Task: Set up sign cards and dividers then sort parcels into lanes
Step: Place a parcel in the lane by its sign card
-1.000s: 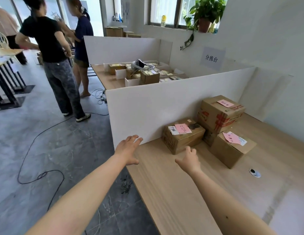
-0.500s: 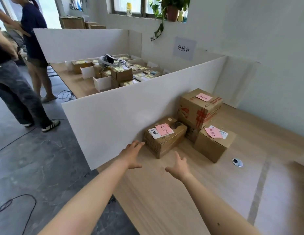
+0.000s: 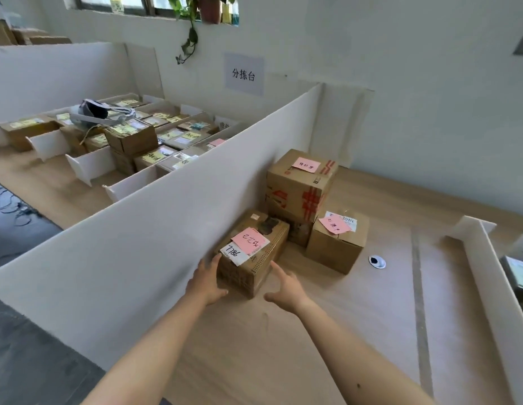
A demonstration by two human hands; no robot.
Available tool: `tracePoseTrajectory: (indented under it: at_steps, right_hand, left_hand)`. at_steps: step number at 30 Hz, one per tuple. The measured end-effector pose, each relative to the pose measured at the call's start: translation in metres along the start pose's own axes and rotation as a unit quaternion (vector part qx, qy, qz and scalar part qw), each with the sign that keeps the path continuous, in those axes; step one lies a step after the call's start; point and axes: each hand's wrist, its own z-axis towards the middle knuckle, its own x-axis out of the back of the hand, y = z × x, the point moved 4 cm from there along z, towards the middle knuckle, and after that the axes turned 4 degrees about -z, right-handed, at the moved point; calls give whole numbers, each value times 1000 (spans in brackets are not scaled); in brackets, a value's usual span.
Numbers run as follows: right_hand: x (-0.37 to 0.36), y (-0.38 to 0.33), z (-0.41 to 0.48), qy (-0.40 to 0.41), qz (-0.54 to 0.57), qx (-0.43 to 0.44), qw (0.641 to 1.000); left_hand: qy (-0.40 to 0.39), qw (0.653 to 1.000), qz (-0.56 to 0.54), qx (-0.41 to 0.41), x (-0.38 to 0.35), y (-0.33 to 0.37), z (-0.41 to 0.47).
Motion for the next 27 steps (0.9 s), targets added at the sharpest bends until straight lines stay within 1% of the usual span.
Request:
tracePoseTrajectory:
  at_steps: [7, 11, 14, 19, 22, 27]
  right_hand:
    - [-10, -20, 19, 10, 29, -29, 999]
    - [-14, -24, 26, 17, 40, -39, 998]
    - [-18, -24, 28, 6, 48, -45, 998]
    - [-28, -26, 30, -10, 54, -46, 997]
    - [-31, -28, 27, 13, 94, -61, 994]
    - [-33, -21, 21, 54, 141, -90, 984]
  left_hand:
    - [-35, 998, -34, -34, -9, 2, 39]
    - [-45, 996, -63, -36, -14, 0, 50]
    - [-37, 996, -81, -29, -14, 0, 57]
    - [-4, 990, -141, -13, -9, 3, 58]
    - [-10, 990, -142, -14, -12, 9, 57]
    - [-33, 990, -128, -39, -20, 18, 49]
